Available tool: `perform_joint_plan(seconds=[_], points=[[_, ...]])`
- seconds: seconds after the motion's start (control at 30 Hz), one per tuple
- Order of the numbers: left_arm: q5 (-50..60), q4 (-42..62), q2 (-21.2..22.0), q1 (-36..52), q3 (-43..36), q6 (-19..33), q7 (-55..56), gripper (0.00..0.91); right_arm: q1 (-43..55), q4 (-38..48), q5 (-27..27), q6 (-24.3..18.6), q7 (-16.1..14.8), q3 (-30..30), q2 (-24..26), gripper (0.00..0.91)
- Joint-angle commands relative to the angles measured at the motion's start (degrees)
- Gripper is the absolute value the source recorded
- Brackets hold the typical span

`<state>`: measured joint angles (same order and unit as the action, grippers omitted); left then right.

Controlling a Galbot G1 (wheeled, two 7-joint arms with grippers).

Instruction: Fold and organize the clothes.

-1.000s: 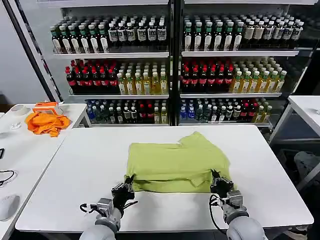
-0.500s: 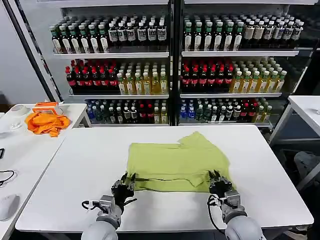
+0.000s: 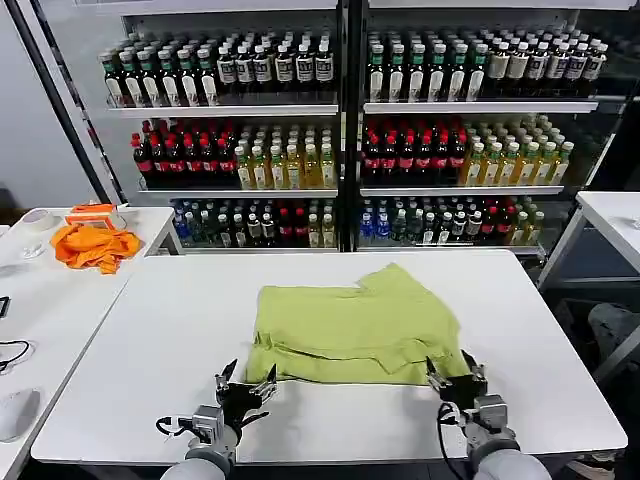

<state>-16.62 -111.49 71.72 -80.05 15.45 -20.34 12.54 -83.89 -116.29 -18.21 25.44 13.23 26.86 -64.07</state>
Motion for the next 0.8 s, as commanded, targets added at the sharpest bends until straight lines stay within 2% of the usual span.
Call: perform_joint_plan(seconds=[0.03, 0.07, 0.1, 0.13, 0.17, 0.2, 0.5, 0.8], points=[[-0.1, 0.7, -0.1, -0.8, 0.0, -0.1, 0.0, 0.302, -2.7, 0.0, -1.2, 0.7, -0.1, 3.7, 0.4, 0.907], [-0.2, 1.2, 0.0, -0.5, -0.1, -0.2, -0.1, 0.151, -2.5, 0.1, -1.2, 0.7, 0.0, 3.5, 0.3, 0.907], [-0.2, 1.7, 0.0, -0.2, -0.2, -0.3, -0.3, 0.03, -2.5, 0.0, -1.2, 0.7, 0.0, 3.4, 0.2, 0.504], [-0.3, 1.9, -0.1, 0.0, -0.3, -0.2, -0.5, 0.02, -2.4, -0.1, -1.2, 0.7, 0.0, 3.2, 0.0, 0.312], [-0.3, 2.4, -0.1, 0.3, -0.4, -0.2, -0.9, 0.02, -2.4, -0.1, -1.2, 0.7, 0.0, 2.9, -0.1, 0.071], [-0.3, 2.6, -0.1, 0.5, -0.5, 0.0, -1.0, 0.02, -2.4, 0.0, -1.2, 0.6, 0.0, 2.5, -0.1, 0.0], [-0.8, 2.8, -0.3, 0.2, -0.7, 0.0, -2.1, 0.02, -1.2, 1.8, -2.2, 0.0, -0.1, 0.6, 0.2, 0.0], [-0.8, 1.9, -1.0, -0.4, -0.6, 0.0, -3.1, 0.02, -1.1, 2.3, -3.4, 2.1, -0.1, -1.2, -0.4, 0.0]])
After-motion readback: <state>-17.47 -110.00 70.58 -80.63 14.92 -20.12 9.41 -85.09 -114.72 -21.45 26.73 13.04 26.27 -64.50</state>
